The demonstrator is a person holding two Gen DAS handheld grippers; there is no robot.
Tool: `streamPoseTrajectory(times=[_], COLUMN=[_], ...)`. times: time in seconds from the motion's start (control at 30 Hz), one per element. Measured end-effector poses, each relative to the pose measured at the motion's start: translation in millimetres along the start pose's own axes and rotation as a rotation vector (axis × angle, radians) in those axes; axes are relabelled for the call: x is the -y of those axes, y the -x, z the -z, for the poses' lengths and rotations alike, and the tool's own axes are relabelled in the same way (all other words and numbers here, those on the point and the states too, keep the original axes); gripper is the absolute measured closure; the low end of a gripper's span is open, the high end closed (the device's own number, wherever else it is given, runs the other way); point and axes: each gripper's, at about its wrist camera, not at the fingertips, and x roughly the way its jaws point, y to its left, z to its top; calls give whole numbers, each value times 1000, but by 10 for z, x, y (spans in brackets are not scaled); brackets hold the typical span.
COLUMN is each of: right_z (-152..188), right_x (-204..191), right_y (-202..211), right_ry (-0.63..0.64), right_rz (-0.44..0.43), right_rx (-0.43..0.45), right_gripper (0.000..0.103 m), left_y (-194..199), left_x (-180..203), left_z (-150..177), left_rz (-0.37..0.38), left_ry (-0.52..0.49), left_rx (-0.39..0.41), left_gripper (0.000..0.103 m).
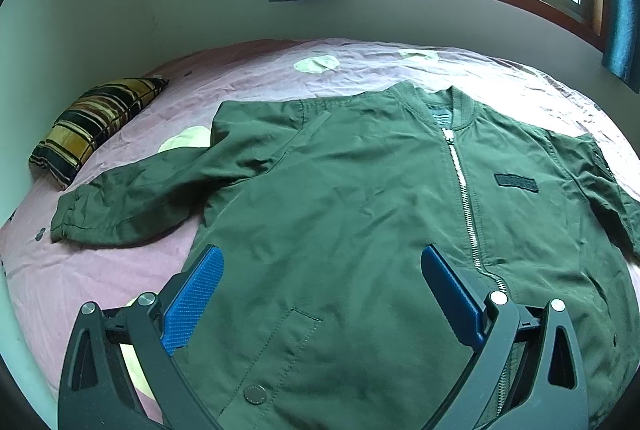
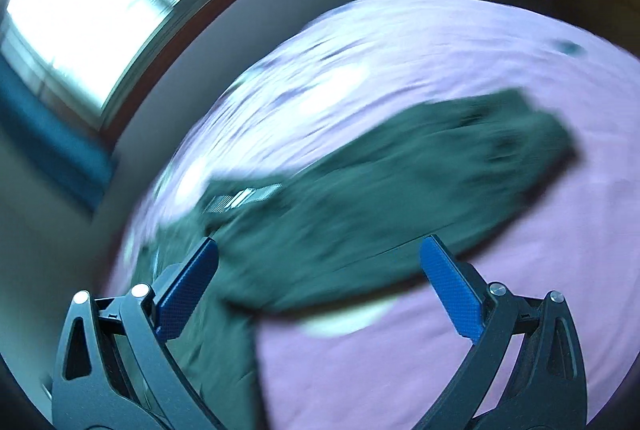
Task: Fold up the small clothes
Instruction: 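Grasp the jacket sleeve cuff with the right tool and lift it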
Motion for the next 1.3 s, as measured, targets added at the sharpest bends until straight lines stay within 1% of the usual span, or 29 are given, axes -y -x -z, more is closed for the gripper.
streamPoseTrajectory(times=[0.03,0.13,0.17,0.2,0.27,0.3,0.37,0.43,0.47,0.5,0.53,0.57,0.6,0.7,0.77,0.83,0.87,0.93,1.0,1.1,1.17,1.27,1.3], right_z=[-116,-290,-326,-349,-393,-423,-494,-496,-504,-505,-520,-525,-550,-663,-710,-718,-720,-716,-721,-687,-606,-390,-266], right_x=[250,731,863,970,1164,1230,1296,1275,1245,1150,1122,1124,1159,1324,1378,1260,1118,895,637,13,-469,-1236,-1542], right_y=[36,61,40,5,-105,-143,-181,-215,-231,-304,-358,-376,-364,-216,-241,-208,-153,-57,33,151,208,217,205], right_ry=[-65,-179,-208,-233,-290,-310,-301,-289,-274,-254,-244,-250,-257,-289,-326,-280,-235,-180,-128,1,95,248,311], right_rz=[18,90,99,90,36,11,-20,-12,0,12,-13,-27,-17,16,6,43,59,53,24,-40,-106,-190,-221], right_rx=[20,51,47,37,12,11,31,33,31,19,-4,-10,1,85,84,100,122,153,173,191,184,157,143], right_gripper=[2,6,13,22,29,29,29,30,37,62,74,85,90,91,92,92,92,92,92,92,92,92,92], left_y=[-21,-66,-77,-90,-111,-119,-136,-152,-162,-177,-190,-196,-203,-186,-176,-173,-172,-173,-178,-184,-180,-178,-172], left_x=[-10,-27,-33,-41,-54,-60,-67,-64,-64,-62,-62,-57,-57,-64,-92,-130,-157,-190,-249,-350,-422,-602,-659], left_z=[2,9,10,12,15,20,29,41,45,51,56,58,61,62,48,20,8,-10,-32,-74,-95,-127,-136], left_rz=[-2,-14,-17,-20,-27,-30,-34,-37,-37,-35,-32,-31,-29,-38,-41,-41,-44,-47,-49,-54,-56,-68,-68], left_ry=[1,0,2,5,11,14,18,20,20,22,24,25,24,12,7,9,9,7,13,34,49,78,85], left_rx=[-4,-11,-13,-17,-23,-26,-32,-40,-46,-54,-62,-66,-70,-62,-54,-45,-39,-35,-33,-38,-40,-39,-37], left_gripper=[4,4,4,4,4,4,4,4,4,4,4,4,4,4,4,4,4,4,4,4,4,4,4])
